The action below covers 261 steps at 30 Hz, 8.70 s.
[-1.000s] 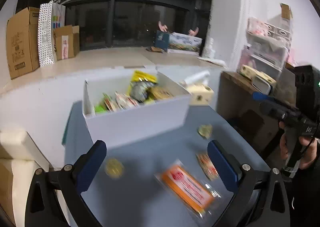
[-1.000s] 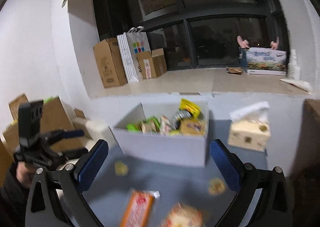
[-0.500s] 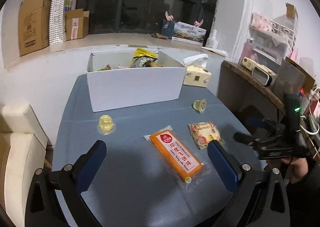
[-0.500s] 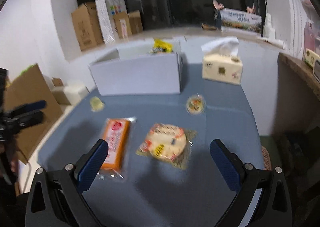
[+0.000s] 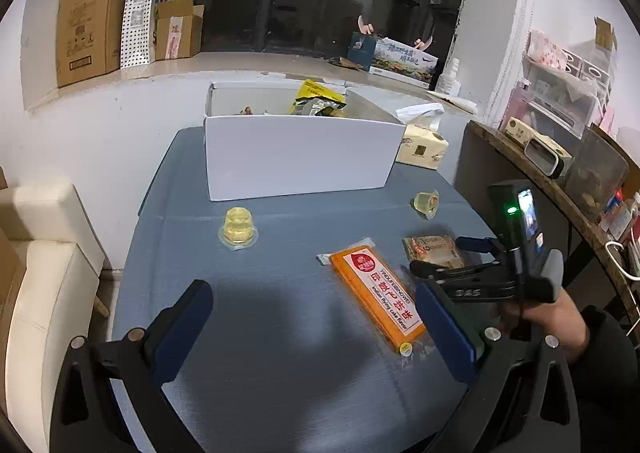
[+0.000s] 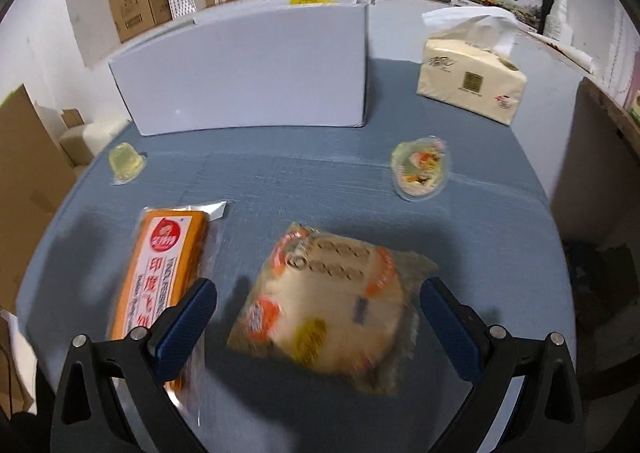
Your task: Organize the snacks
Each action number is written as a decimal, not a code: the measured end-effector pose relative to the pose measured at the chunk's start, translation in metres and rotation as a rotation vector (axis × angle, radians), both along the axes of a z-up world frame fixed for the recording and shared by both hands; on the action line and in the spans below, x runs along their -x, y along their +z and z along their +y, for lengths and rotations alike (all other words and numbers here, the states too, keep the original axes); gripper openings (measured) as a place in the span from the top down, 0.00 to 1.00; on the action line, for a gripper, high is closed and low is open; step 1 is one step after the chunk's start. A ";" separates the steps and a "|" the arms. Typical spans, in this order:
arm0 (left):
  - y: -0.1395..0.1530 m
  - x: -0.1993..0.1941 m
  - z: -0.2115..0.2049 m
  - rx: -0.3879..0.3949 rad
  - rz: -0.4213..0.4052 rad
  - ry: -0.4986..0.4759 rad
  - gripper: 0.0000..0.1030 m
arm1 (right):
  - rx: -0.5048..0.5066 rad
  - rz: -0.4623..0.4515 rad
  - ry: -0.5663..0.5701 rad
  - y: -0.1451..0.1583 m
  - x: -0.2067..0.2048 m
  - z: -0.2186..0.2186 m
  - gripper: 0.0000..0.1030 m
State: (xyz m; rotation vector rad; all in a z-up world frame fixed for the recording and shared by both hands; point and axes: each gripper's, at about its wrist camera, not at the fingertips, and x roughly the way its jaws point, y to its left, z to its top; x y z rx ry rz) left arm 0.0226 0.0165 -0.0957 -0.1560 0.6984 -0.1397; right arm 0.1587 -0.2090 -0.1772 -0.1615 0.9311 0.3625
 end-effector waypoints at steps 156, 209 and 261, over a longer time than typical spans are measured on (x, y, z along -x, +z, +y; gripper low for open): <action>-0.044 -0.053 -0.086 -0.061 0.183 -0.084 0.00 | -0.223 -0.180 0.098 0.085 0.050 -0.072 0.51; 0.099 -0.254 0.035 -0.065 -0.142 -0.002 0.39 | -0.392 -0.179 0.057 0.160 -0.147 0.035 0.51; 0.098 0.013 -0.039 -0.089 -0.145 0.022 0.00 | -0.305 -0.403 0.084 0.174 0.114 -0.016 0.00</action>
